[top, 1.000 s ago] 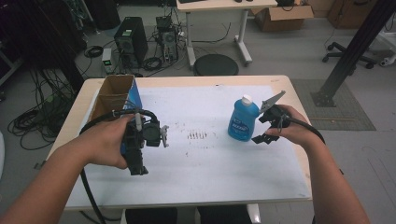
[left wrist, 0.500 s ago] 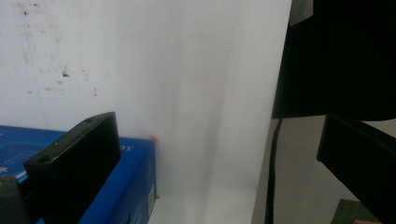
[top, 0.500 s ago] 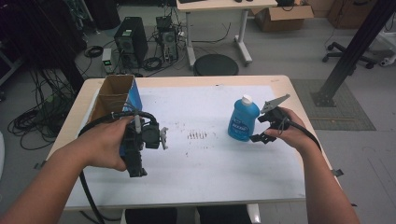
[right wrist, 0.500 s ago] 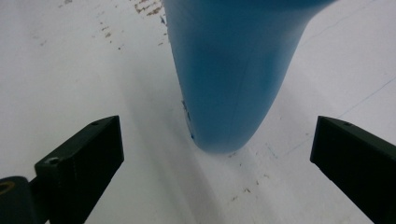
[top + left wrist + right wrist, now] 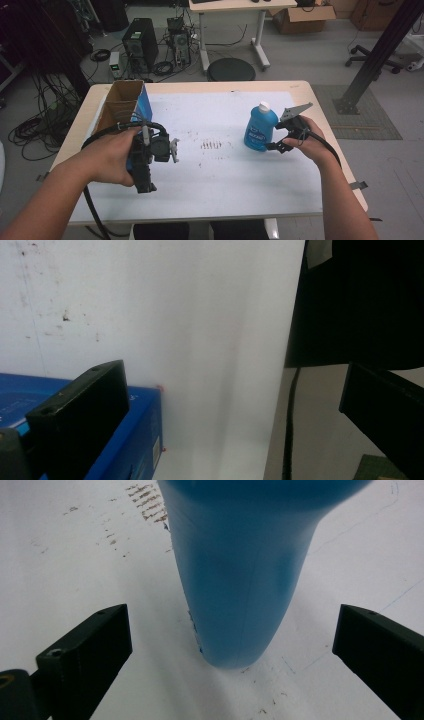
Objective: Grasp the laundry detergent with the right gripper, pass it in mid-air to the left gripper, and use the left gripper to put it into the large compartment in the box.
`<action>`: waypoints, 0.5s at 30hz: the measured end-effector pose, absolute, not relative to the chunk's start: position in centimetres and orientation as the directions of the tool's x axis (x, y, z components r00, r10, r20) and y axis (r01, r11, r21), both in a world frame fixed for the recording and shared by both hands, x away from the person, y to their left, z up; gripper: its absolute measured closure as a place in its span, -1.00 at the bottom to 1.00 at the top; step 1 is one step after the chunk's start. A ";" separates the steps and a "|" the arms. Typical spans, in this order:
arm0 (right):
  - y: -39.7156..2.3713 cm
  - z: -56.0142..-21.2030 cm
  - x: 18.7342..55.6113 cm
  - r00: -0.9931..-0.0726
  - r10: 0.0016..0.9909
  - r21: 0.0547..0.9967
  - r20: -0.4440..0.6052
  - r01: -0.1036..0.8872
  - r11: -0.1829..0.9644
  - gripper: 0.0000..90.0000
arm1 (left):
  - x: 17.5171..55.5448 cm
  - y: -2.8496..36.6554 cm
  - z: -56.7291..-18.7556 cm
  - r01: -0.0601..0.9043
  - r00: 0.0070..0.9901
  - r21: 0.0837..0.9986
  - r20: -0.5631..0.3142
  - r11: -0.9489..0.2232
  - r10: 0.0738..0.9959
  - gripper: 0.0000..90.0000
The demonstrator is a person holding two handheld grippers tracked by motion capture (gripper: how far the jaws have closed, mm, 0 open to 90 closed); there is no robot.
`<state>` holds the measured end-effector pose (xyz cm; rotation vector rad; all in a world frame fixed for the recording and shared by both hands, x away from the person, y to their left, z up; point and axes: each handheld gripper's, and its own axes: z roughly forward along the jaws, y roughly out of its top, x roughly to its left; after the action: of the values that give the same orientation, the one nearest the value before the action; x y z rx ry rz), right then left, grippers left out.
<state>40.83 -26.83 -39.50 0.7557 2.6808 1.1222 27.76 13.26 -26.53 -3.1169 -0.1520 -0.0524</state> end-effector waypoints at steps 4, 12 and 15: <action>-26.8 -39.8 40.9 -0.870 0.489 0.719 0.068 0.383 0.580 -0.95 | 27.6 13.1 -26.6 0.094 0.995 -0.023 0.031 -0.995 0.093 -0.99; -26.7 -40.4 41.0 -0.868 0.490 0.760 0.079 0.371 0.534 -0.96 | 27.6 13.0 -26.6 0.100 0.995 -0.025 0.031 -0.995 0.099 -0.99; -26.5 -40.5 41.2 -0.868 0.491 0.774 0.080 0.365 0.518 -0.96 | 27.4 13.1 -26.6 0.107 0.994 -0.025 0.026 -0.994 0.107 -0.99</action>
<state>41.17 -26.47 -40.52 0.7392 2.6054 1.2739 27.45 13.10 -26.60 -3.1107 -0.1672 -0.0385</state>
